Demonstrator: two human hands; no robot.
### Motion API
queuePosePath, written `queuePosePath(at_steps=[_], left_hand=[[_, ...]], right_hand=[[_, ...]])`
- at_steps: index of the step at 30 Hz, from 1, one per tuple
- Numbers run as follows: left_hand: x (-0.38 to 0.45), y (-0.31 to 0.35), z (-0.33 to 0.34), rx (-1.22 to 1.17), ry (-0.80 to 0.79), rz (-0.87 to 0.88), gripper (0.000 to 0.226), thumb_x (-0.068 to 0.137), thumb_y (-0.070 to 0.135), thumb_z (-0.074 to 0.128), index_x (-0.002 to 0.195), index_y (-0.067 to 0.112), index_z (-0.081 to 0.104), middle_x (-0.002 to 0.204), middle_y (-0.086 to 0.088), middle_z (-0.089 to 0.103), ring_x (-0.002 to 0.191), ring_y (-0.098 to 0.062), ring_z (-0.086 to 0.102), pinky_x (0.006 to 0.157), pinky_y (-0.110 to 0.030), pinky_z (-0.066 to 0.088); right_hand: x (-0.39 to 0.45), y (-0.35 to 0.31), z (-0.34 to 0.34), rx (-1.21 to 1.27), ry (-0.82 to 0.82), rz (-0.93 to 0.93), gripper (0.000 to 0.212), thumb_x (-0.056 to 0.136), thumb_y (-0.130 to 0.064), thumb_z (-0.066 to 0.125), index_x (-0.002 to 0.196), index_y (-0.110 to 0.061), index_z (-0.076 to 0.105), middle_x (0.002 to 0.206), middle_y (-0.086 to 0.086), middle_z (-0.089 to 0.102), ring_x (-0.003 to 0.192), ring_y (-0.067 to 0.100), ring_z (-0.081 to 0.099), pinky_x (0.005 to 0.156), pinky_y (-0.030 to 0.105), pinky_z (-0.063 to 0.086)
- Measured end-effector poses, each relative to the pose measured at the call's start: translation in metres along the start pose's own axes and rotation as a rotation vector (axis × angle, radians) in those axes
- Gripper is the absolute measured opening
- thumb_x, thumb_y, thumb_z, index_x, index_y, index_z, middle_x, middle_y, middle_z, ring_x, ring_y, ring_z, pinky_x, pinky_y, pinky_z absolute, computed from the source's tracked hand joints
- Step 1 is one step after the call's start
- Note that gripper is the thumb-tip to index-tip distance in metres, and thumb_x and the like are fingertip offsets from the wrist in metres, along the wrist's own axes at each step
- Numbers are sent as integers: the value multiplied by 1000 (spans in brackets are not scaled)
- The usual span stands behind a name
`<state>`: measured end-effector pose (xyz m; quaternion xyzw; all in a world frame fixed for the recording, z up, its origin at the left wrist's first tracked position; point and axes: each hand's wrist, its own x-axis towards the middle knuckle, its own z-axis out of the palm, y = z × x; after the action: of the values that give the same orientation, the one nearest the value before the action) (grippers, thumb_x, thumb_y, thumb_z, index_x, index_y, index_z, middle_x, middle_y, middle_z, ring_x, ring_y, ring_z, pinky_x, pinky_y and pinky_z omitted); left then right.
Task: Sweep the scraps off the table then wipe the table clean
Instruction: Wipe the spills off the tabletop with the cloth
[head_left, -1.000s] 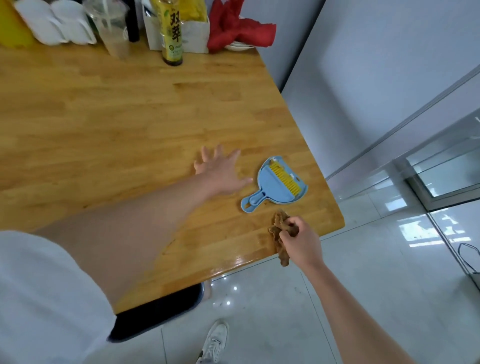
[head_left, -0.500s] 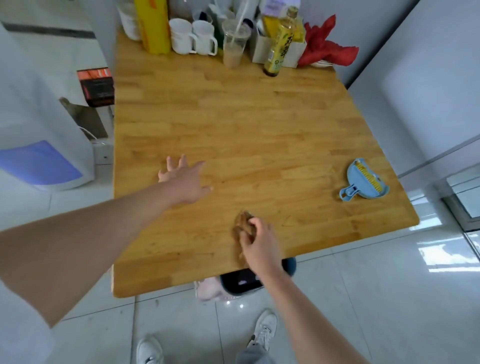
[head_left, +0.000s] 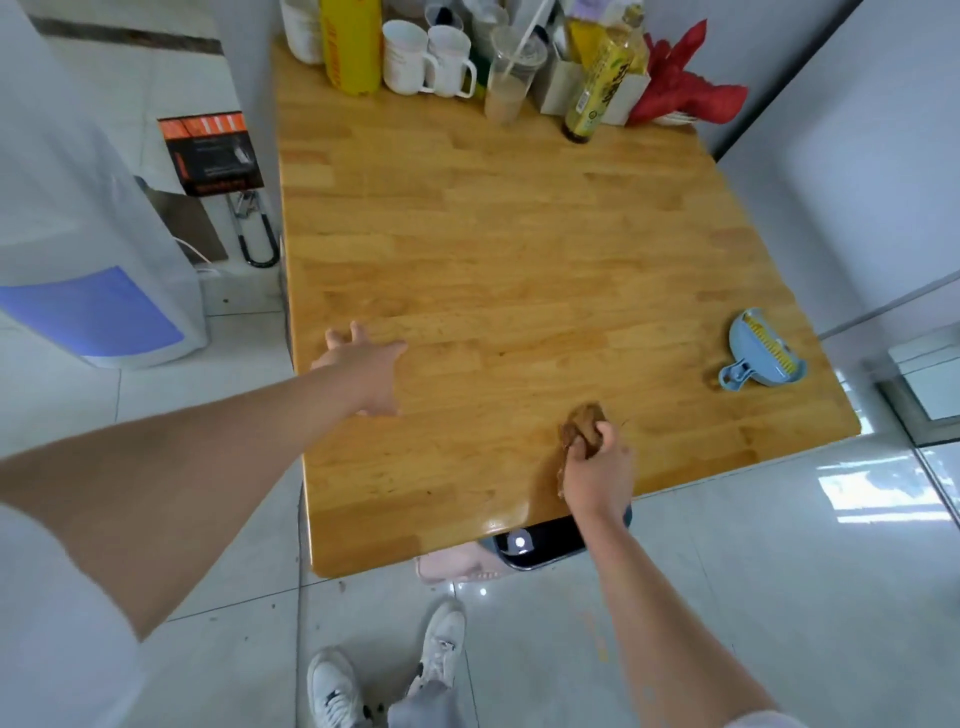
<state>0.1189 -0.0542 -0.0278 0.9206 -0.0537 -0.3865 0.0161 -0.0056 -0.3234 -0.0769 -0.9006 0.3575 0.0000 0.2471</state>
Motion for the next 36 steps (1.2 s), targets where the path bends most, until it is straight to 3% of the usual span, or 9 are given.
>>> queuePosePath(at_steps=[6,8,13,20,23,27,29,33,36], left_hand=[[0,0,0,-35,3,-5,99,91,44,70,158,42,-3,163,-17,-21,149,-49,-9,112,-59,37],[2,-2,1,-36,19,7,99,90,44,70,157,43,-1,163,-17,-21,149,-49,-9,110,-58,39],[4,-4,7,2,67,-14,98,89,50,68,156,46,-4,164,-15,-18,150,-47,-7,97,-51,51],[6,-5,6,39,94,-16,100,87,57,66,156,46,-5,165,-15,-14,150,-47,-2,91,-49,53],[6,-5,7,31,88,8,99,88,57,65,156,46,-5,165,-15,-16,149,-48,-3,90,-48,53],[3,-5,7,3,70,9,97,91,49,66,156,45,-6,164,-16,-20,149,-48,-8,97,-50,51],[2,-4,6,-14,65,17,97,92,47,66,157,43,-6,163,-16,-21,149,-48,-9,100,-52,49],[3,-4,7,-13,69,15,99,90,48,67,156,44,-7,163,-16,-21,149,-48,-9,100,-52,51],[5,-6,8,16,98,24,99,88,54,66,156,45,-5,164,-16,-16,149,-48,-5,95,-49,54]], right_hand=[[-149,-65,76,3,-569,-878,25,93,-34,57,118,-34,60,106,-1,56,96,19,52,73,33,51],[-113,-54,56,-12,-555,-809,27,92,-31,62,118,-34,64,106,-2,60,85,13,54,69,26,49],[-23,-32,16,47,-52,-11,28,98,-25,56,126,-28,58,113,5,61,79,17,64,66,36,55],[-161,-95,93,18,-569,-866,24,90,-30,58,114,-32,63,104,-1,56,90,20,54,67,30,49],[-104,-68,61,-61,-607,-820,26,90,-30,65,116,-32,66,102,-10,55,71,5,56,60,24,54],[-56,-53,42,116,-216,-186,24,98,-25,58,121,-29,58,111,1,58,75,20,69,67,43,59],[-98,-70,71,60,-170,-390,21,97,-30,55,117,-28,61,107,4,60,88,25,64,75,42,55],[-177,-71,95,1,-621,-954,25,89,-37,55,113,-34,62,99,-4,52,94,20,54,64,27,47],[-117,-34,62,28,-575,-882,25,90,-31,62,115,-34,65,102,-4,56,83,9,52,69,24,49]])
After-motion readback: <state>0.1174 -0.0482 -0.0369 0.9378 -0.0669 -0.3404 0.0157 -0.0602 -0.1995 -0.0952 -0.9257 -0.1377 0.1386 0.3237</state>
